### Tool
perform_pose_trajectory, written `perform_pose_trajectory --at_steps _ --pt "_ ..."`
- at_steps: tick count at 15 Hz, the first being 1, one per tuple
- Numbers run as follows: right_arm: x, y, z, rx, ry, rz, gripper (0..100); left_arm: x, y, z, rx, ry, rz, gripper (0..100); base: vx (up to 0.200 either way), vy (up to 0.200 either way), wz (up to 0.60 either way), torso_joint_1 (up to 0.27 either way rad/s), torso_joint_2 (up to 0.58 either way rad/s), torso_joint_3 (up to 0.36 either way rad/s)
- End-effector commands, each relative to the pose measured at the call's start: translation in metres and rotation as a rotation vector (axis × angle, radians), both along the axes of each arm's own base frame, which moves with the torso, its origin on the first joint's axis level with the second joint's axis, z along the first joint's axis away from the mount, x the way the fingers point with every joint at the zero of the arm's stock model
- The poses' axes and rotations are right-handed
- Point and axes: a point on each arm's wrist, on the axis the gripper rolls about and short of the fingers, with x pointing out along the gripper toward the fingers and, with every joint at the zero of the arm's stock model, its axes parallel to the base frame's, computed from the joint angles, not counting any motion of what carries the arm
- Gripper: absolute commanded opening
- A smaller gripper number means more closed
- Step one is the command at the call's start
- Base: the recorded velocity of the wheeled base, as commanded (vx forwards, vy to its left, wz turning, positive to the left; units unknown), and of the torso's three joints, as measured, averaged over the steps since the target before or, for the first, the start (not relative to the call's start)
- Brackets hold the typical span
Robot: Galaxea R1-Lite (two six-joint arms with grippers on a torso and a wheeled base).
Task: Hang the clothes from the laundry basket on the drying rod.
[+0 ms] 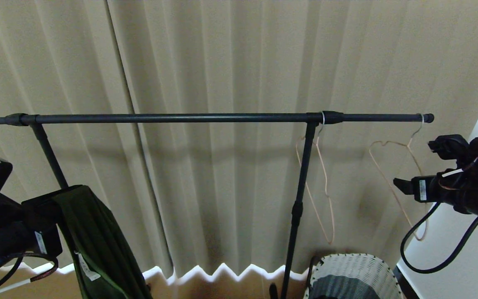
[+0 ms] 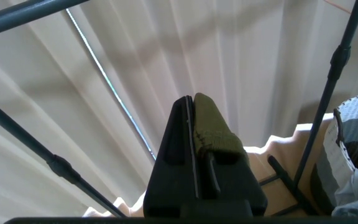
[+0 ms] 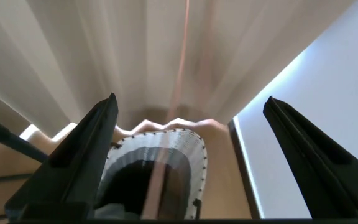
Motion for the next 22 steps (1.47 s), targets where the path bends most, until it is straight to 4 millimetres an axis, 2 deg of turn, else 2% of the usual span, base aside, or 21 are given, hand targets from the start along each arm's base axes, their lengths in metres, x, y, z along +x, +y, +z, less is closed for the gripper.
perform_pose_trajectory --at_steps 1,6,22 --pt "0.013 -0.001 -0.009 0.019 0.023 -0.001 100 0.000 0.000 0.000 0.000 -0.001 0.000 0 0.000 0.000 0.00 0.000 0.00 0.000" --pt "0.025 -0.002 -0.018 0.053 0.043 -0.015 100 0.000 0.000 0.000 0.000 -0.002 0.000 0 0.000 0.000 0.00 0.000 0.00 0.000" --pt "0.014 -0.002 -0.010 0.041 0.048 -0.026 100 0.000 0.000 0.000 0.001 -0.001 -0.001 0 0.000 0.000 0.00 0.000 0.00 0.000"
